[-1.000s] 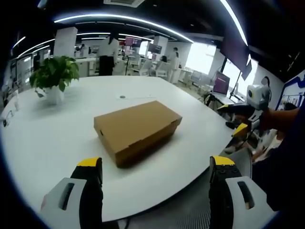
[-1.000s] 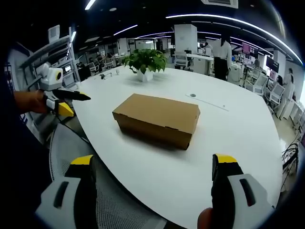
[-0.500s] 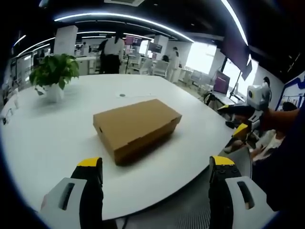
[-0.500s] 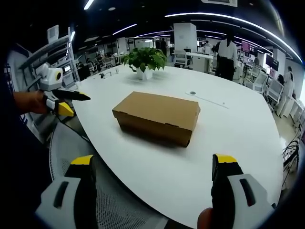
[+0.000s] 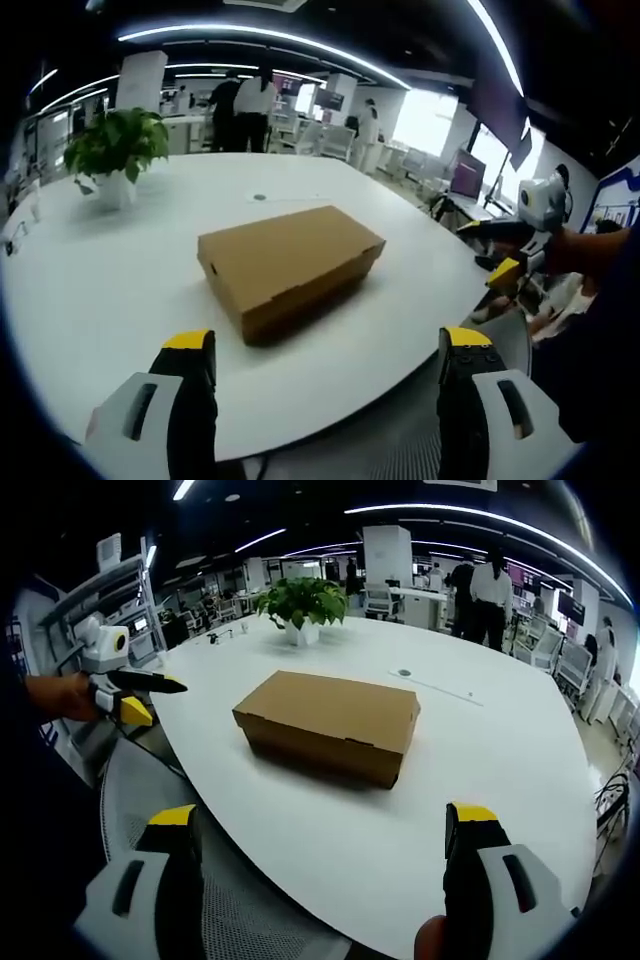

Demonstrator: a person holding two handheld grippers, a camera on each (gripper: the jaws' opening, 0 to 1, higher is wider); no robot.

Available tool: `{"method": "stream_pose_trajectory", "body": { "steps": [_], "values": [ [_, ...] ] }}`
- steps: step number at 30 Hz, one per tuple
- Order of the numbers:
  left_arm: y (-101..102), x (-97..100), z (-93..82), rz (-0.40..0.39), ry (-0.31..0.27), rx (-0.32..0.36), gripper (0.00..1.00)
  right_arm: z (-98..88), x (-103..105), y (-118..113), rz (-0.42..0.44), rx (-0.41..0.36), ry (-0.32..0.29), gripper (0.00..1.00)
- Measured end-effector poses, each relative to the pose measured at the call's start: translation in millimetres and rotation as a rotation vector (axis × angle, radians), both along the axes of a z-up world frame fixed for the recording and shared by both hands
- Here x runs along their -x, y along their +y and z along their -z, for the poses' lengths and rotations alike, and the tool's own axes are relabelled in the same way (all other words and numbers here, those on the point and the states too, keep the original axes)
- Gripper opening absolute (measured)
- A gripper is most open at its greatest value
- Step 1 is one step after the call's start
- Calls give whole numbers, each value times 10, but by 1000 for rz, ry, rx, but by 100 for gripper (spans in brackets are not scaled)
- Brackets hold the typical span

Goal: Operate the shoe box by opening the lid, removing the specified soft item, and placing it in the target area until the item is outside and the box remains undamaged.

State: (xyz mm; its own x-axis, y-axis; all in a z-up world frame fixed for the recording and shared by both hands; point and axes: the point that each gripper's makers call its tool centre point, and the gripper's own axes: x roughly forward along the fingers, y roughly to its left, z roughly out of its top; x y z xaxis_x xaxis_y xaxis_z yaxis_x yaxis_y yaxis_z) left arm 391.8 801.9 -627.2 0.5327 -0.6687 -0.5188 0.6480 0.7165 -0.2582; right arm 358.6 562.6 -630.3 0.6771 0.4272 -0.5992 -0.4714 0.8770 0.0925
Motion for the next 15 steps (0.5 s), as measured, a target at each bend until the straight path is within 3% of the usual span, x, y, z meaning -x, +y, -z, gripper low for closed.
{"method": "stream_pose_trajectory", "body": {
  "steps": [11, 15],
  "values": [
    [-13, -251, -52, -2, -11, 0, 93, 0, -203, -25, -3, -1, 5, 96],
    [-22, -408, -85, -3, -22, -5, 93, -20, -365, -49, 0, -9, 2, 94]
  ]
}}
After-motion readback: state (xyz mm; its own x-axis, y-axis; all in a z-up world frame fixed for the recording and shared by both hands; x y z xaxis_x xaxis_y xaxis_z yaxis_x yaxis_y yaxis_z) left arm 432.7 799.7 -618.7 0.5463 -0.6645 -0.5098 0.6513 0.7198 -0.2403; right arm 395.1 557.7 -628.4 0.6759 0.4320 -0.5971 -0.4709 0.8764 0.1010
